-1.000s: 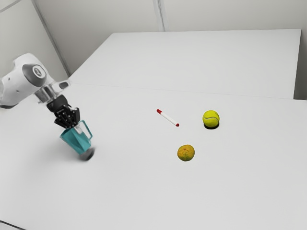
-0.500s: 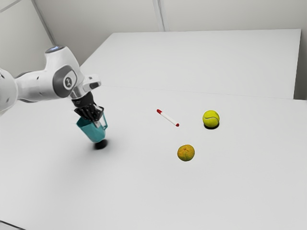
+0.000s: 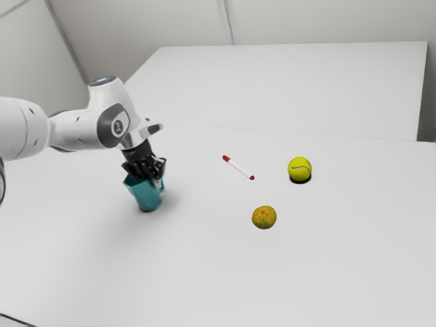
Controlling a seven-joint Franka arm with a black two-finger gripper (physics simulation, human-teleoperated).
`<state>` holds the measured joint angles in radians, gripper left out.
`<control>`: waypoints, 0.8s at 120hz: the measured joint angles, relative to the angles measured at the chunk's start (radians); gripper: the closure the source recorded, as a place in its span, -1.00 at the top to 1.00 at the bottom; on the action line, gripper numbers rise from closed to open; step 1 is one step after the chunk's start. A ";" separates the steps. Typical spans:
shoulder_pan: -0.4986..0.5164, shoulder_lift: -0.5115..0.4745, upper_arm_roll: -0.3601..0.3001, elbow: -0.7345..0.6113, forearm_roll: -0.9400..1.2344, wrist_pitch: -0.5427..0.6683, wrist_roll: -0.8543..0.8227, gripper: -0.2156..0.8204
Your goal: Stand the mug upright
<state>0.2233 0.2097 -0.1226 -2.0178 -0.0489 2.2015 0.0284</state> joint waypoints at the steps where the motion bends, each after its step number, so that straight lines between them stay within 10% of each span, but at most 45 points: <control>1: -0.001 -0.001 -0.001 0.000 0.001 0.000 -0.002 -0.59; 36: -0.002 -0.075 -0.009 -0.009 0.011 -0.013 -0.045 0.28; 96: -0.124 -0.208 -0.011 0.210 0.072 -0.214 -0.070 0.55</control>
<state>0.0996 0.0017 -0.1333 -1.8078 0.0235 1.9874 -0.0420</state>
